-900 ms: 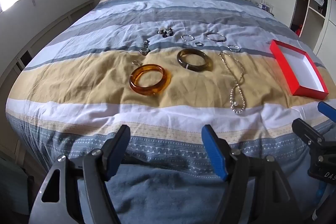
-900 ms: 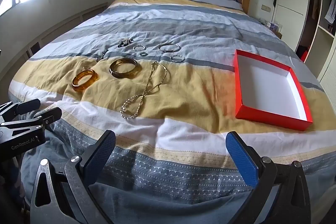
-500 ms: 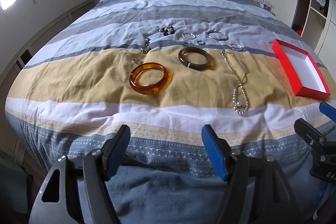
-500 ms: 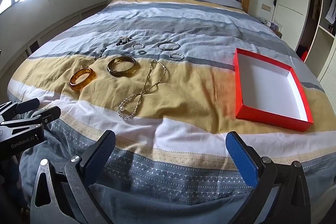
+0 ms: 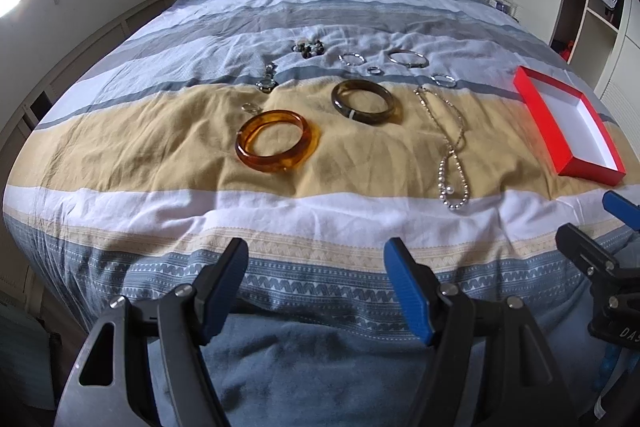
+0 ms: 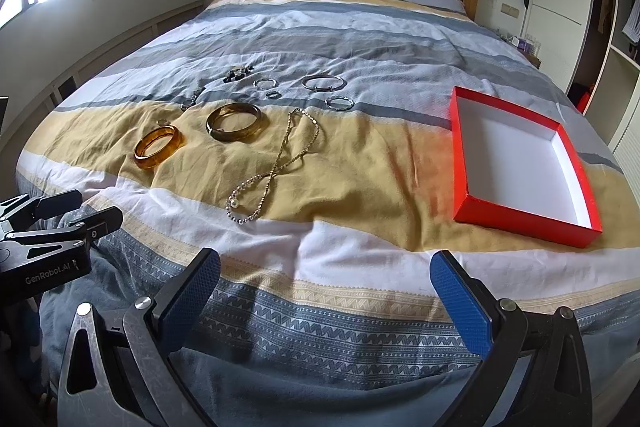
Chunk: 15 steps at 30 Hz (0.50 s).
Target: Organize jewelry
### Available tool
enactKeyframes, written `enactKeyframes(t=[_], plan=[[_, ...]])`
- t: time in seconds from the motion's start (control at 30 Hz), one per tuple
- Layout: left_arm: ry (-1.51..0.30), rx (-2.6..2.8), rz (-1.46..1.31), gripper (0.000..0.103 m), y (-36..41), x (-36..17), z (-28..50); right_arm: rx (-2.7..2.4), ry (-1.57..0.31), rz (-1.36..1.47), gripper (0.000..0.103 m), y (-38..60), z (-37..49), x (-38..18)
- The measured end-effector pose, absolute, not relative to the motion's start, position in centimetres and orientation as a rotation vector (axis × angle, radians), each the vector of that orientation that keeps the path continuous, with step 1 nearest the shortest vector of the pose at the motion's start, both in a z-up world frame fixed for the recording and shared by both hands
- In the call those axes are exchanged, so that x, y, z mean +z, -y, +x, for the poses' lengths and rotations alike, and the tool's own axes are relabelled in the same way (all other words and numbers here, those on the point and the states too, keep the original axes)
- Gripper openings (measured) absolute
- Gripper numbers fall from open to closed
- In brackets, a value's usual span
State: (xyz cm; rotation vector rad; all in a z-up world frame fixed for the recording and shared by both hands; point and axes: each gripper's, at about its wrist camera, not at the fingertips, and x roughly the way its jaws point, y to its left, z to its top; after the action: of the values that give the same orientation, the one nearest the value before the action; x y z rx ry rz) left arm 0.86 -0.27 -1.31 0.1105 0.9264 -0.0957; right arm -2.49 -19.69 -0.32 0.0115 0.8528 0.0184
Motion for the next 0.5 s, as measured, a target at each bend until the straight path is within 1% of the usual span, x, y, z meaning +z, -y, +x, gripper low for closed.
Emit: enactKeyframes(t=[0.5], plan=[[-0.944,-0.121,0.106,0.069,0.31,-1.32,1.00,0.004,-0.867,0.013,0.102,19.95,-2.62,-0.39]])
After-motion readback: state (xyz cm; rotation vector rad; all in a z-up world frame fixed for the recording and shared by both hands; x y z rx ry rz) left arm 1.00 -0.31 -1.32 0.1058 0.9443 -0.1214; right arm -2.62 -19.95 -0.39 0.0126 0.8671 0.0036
